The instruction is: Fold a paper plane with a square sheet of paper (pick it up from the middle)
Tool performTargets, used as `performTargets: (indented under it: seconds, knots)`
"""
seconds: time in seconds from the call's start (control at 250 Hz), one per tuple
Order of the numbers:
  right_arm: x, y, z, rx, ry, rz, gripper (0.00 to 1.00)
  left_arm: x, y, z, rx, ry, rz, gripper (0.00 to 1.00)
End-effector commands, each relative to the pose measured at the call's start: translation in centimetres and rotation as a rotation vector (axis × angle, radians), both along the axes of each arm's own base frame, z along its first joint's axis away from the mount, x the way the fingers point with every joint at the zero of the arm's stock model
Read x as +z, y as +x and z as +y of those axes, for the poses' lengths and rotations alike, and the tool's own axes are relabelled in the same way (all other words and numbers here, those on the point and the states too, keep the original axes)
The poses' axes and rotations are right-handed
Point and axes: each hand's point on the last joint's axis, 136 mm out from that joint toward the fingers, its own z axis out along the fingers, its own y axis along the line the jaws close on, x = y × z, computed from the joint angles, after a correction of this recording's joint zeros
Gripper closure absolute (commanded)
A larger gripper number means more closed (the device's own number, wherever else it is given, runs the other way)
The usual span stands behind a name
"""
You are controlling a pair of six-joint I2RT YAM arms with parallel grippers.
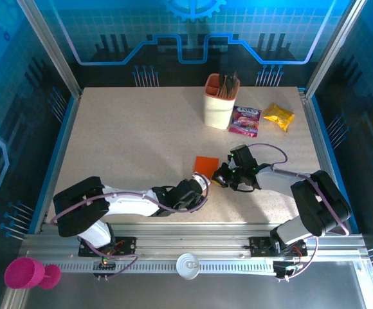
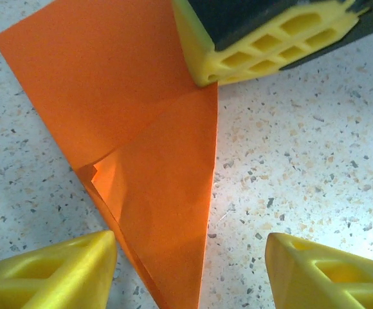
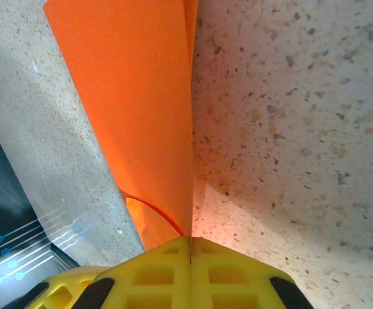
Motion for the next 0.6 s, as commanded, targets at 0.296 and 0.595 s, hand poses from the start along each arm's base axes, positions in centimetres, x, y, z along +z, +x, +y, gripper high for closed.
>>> performTargets:
  seconds: [0.296,0.595]
  knots:
    - [1.0,-0.2,0.4,-0.003,0.010,-0.003,1.00,-0.1,1.9,-1.1,0.021,0.050,-0.111,0.40]
    - [0.6,-0.7,0.3,-0.003,0.007,0.007,1.00,-0.5,2.1,-1.2,0.021,0.065,-0.118,0.59]
